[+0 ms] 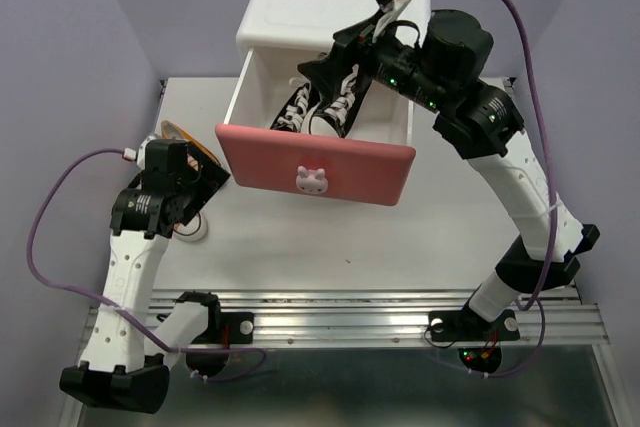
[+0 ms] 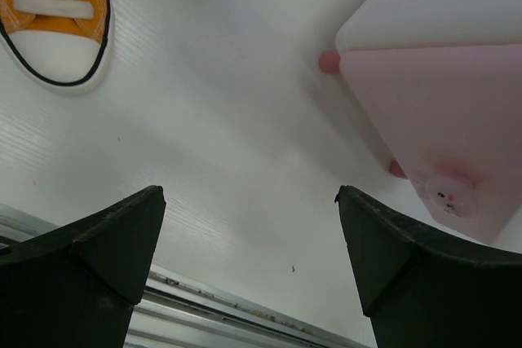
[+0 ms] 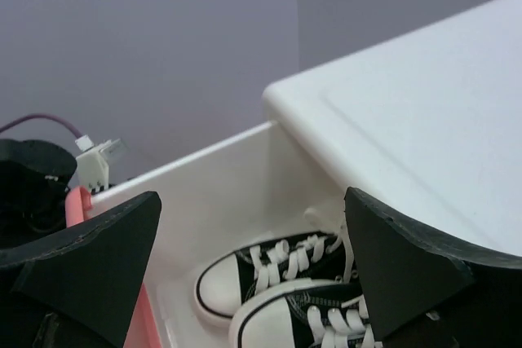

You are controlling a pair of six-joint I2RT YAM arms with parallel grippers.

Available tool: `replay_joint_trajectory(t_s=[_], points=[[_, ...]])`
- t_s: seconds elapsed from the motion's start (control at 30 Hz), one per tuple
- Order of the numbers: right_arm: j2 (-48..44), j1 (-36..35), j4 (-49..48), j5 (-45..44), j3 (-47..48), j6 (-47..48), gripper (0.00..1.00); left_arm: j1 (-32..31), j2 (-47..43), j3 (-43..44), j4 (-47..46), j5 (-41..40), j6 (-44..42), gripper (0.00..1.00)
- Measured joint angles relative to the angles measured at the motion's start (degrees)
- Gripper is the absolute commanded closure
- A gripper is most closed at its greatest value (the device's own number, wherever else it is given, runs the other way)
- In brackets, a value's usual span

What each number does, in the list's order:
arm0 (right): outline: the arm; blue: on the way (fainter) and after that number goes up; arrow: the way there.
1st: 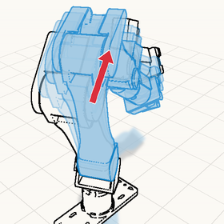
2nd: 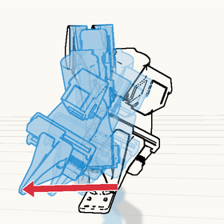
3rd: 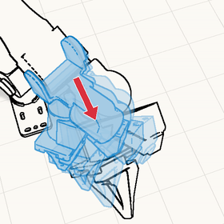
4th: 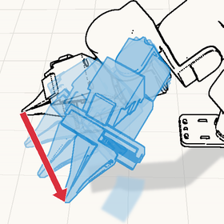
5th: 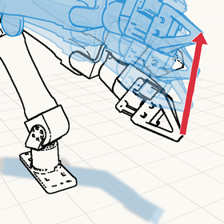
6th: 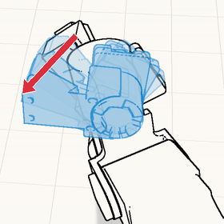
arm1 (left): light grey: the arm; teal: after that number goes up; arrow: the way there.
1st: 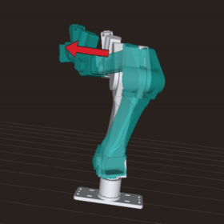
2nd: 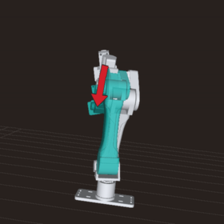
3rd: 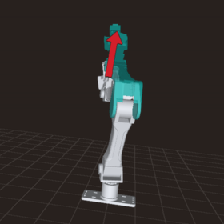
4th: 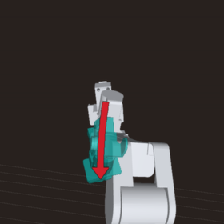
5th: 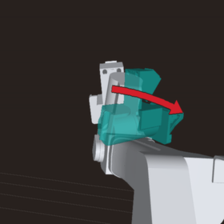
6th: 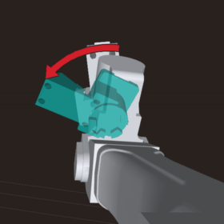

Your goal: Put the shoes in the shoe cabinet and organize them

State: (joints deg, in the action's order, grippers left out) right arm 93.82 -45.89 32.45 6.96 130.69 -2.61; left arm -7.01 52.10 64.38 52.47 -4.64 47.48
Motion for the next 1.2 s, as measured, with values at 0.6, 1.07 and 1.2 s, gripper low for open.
replay_joint_trajectory(t_s=[0.6,1.07,1.2], points=[[11.47,12.11,-10.93,-27.63,4.68,-5.75,0.00,0.00,-7.82,27.39,5.64,1.62,-3.65,0.01],[13.31,13.94,-5.86,-29.88,8.83,-7.93,0.00,0.00,-8.46,21.55,3.43,25.66,-12.70,0.01],[13.25,13.97,-5.79,-29.88,8.72,-8.13,0.00,0.00,-8.39,20.37,0.33,29.59,-12.48,0.01]])
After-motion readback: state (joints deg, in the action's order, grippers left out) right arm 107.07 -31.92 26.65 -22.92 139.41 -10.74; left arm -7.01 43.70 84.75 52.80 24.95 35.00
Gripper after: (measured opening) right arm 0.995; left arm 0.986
